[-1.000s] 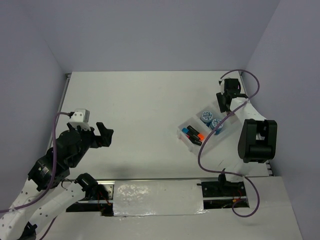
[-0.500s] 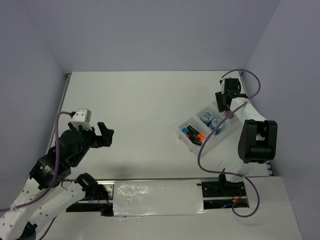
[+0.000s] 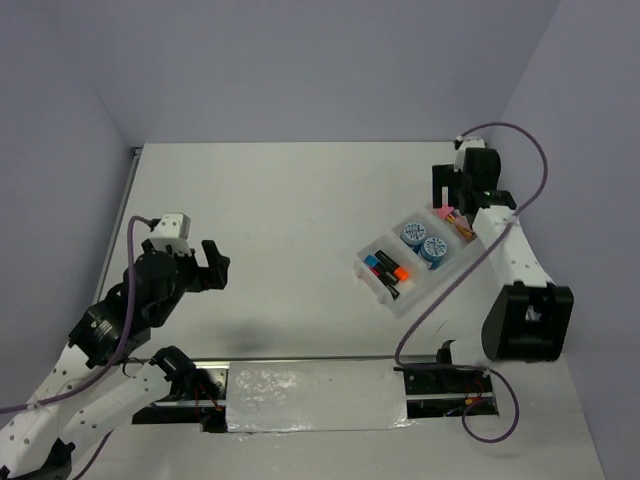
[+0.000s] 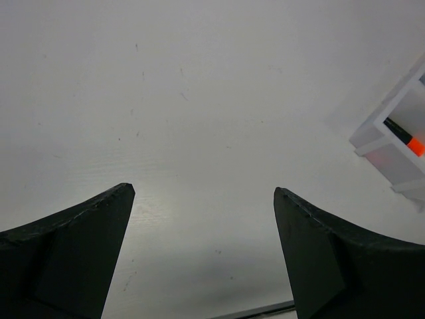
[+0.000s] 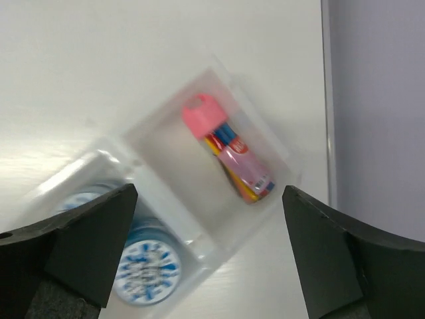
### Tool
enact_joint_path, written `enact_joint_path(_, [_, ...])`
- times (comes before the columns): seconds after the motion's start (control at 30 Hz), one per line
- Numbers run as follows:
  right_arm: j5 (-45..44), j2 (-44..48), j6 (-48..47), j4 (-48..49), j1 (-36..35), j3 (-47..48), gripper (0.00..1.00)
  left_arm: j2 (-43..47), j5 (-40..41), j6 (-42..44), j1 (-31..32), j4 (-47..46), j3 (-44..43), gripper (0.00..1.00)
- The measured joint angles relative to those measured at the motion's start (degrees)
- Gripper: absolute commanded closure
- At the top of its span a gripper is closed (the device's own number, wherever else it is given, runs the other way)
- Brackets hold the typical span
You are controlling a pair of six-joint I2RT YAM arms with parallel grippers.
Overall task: Sort the stationery into containers
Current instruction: Reset both arms
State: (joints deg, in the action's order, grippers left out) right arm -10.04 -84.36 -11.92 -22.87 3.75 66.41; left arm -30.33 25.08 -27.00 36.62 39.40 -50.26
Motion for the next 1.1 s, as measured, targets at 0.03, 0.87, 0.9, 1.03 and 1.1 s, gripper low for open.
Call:
enact_joint_path(0.03, [1.55, 2.84, 1.40, 0.07, -0.02, 0.02, 0.00, -1.11, 0.55, -0.09, 0.00, 0.02, -0.02, 0.01])
enact_joint_path(0.87, [7.04, 64.02, 16.70, -26.27, -3.56, 10.67, 0.00, -1.75, 13.51, 0.52, -16.31, 6.08, -18.27, 0.01])
enact_joint_path(0.9, [7.26, 64.37, 16.59, -27.34, -4.24, 10.34, 0.00, -0.81, 14.01, 0.85, -16.35, 6.93, -18.53, 0.01])
enact_joint_path(1.03, [8.11, 67.17, 16.59, -29.92, -6.10, 8.31, 0.00, 2.49, 14.71, 1.66, -16.35, 10.60, -19.02, 0.01])
enact_joint_path(1.1, [8.76, 69.64, 16.59, -30.71, -6.58, 6.32, 0.00, 4.48, 14.60, 1.86, -16.35, 12.09, -18.99, 0.01])
